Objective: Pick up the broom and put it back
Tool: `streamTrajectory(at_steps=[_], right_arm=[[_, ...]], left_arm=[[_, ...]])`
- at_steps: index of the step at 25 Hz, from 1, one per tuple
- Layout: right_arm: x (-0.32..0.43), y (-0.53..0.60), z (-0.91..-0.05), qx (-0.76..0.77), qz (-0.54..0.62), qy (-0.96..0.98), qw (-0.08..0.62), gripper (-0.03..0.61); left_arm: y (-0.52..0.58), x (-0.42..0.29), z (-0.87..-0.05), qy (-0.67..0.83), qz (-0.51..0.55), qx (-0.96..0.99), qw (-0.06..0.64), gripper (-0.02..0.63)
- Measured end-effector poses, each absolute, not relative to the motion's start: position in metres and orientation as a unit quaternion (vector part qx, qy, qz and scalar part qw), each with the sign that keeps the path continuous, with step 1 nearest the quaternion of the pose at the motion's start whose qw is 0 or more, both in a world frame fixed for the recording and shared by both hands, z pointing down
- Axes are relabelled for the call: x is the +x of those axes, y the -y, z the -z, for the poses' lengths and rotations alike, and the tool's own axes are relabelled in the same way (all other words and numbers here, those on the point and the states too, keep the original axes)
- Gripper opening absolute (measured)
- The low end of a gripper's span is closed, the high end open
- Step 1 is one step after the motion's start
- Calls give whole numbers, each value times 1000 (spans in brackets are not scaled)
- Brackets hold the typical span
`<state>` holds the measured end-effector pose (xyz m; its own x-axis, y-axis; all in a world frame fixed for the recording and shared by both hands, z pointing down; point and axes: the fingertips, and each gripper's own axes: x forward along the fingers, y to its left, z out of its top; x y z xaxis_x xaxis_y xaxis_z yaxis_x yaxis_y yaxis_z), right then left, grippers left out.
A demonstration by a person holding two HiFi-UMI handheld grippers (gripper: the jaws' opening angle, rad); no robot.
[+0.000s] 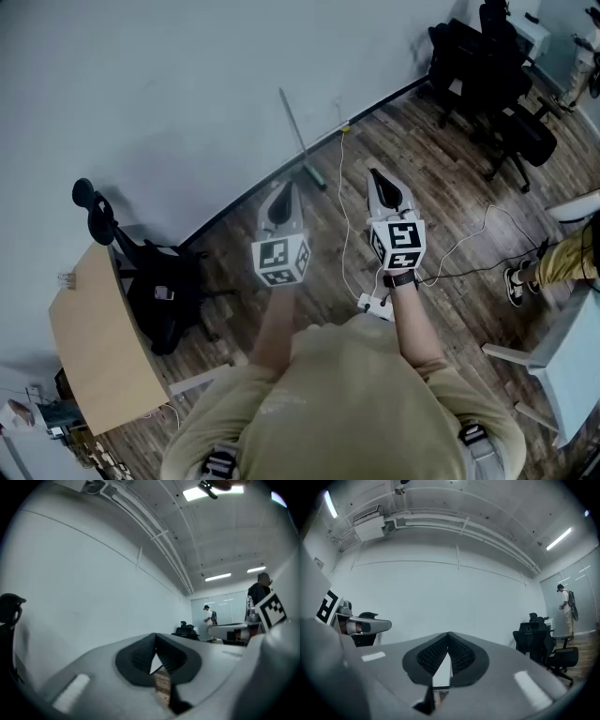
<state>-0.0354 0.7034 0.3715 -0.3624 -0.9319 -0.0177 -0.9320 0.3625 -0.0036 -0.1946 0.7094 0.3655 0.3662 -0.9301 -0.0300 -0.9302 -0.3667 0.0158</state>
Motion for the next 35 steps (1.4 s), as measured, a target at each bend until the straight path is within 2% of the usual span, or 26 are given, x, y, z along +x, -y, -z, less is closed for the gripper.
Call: streamTrajectory(at_steps=[8, 14, 17, 22, 28, 35], right_arm=[[-25, -707, -388, -515, -7, -857, 5, 5], [-34, -688, -418, -508, 24, -861, -1, 5], [-47, -664, -427, -494, -7, -870, -9, 5], [-39, -590, -438, -533, 12, -846, -10, 5], [-87, -506, -398, -518, -22, -855, -2, 5], [-120, -408, -408, -538, 11, -843, -27, 5]], left_arm=[[-718, -157, -388, -547, -13, -837, -16, 2], [-695, -163, -420, -550, 10, -834, -45, 2], [-659, -163, -433, -539, 15, -841, -45, 2], [-593, -162, -445, -519, 11, -853, -49, 2], [-503, -206, -423, -536, -23, -843, -50, 2], [-409, -245, -416, -533, -22, -845, -39, 2]])
